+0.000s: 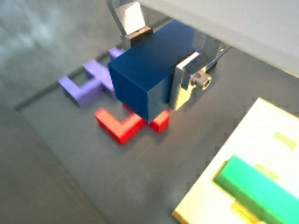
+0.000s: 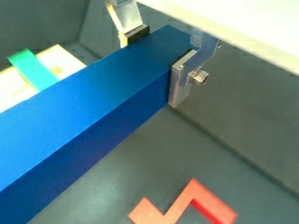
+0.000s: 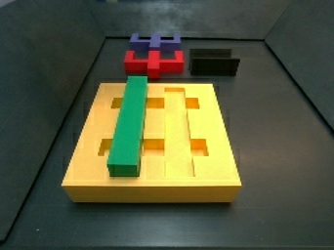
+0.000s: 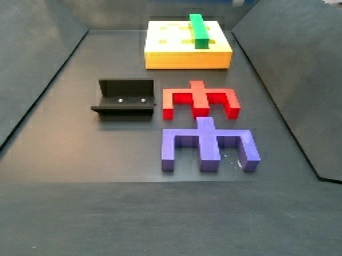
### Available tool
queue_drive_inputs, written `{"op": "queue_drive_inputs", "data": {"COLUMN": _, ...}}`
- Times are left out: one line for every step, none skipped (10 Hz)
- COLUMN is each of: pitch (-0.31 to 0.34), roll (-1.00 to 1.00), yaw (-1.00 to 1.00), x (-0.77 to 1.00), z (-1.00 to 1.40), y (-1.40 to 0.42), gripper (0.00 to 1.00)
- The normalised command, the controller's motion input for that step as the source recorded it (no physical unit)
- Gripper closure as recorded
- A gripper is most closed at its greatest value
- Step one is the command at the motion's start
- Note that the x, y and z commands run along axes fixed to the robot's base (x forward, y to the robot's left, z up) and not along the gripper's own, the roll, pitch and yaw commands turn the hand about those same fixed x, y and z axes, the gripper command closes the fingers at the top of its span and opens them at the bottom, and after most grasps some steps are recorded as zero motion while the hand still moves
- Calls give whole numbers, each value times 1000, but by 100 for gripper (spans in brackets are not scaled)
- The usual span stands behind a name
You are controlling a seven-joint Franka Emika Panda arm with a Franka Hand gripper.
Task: Pick up the blue object. Move up. Move to above the board. Insert the blue object.
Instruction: Move to above the board.
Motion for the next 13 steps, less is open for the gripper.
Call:
{"op": "queue_drive_inputs", "data": {"pitch": 61, "roll": -89, "yaw": -9, "x": -15, "z": 1400, "y": 4, "gripper": 100}}
{"op": "queue_drive_inputs", "data": {"pitch": 52, "roll": -84, "yaw": -9, "x": 9, "z": 795, "y": 11, "gripper": 100}}
{"op": "queue_drive_inputs", "data": {"pitch": 59, "roll": -76, "yaw": -9, "x": 33, "z": 448, "y": 5, "gripper": 100}}
{"op": "queue_drive_inputs", "data": {"pitch": 64, "roll": -67, "yaw": -9, "x": 39, "z": 185, "y": 6, "gripper": 100}}
{"op": "queue_drive_inputs", "data": {"pitch": 19, "roll": 16, "yaw": 1000, "x": 836, "z": 361, "y": -1400, "gripper": 100}}
{"op": "queue_drive_inputs", "data": {"pitch": 21, "roll": 21, "yaw": 1000, "x": 825, "z": 331, "y": -1400, "gripper": 100}}
{"op": "queue_drive_inputs", "data": {"pitch": 39, "roll": 38, "yaw": 1000, "x": 898, "z": 276, "y": -1400, "gripper": 100}}
{"op": "queue_drive_inputs", "data": {"pitch": 47, "roll": 33, "yaw": 1000, "x": 987, "z": 292, "y": -1400, "gripper": 100}}
{"op": "queue_drive_inputs", "data": {"pitch": 56, "roll": 40, "yaw": 1000, "x": 643, "z": 218, "y": -928, "gripper": 100}}
{"op": "queue_drive_inputs", "data": {"pitch": 61, "roll": 48, "yaw": 1000, "x": 404, "z": 151, "y": -588, "gripper": 100}}
{"op": "queue_drive_inputs", "data": {"pitch": 63, "roll": 45, "yaw": 1000, "x": 209, "z": 82, "y": -290, "gripper": 100}}
{"op": "queue_drive_inputs", "data": {"pitch": 65, "roll": 46, "yaw": 1000, "x": 154, "z": 61, "y": -209, "gripper": 100}}
{"op": "queue_drive_inputs", "data": {"pitch": 72, "roll": 51, "yaw": 1000, "x": 107, "z": 38, "y": -125, "gripper": 100}}
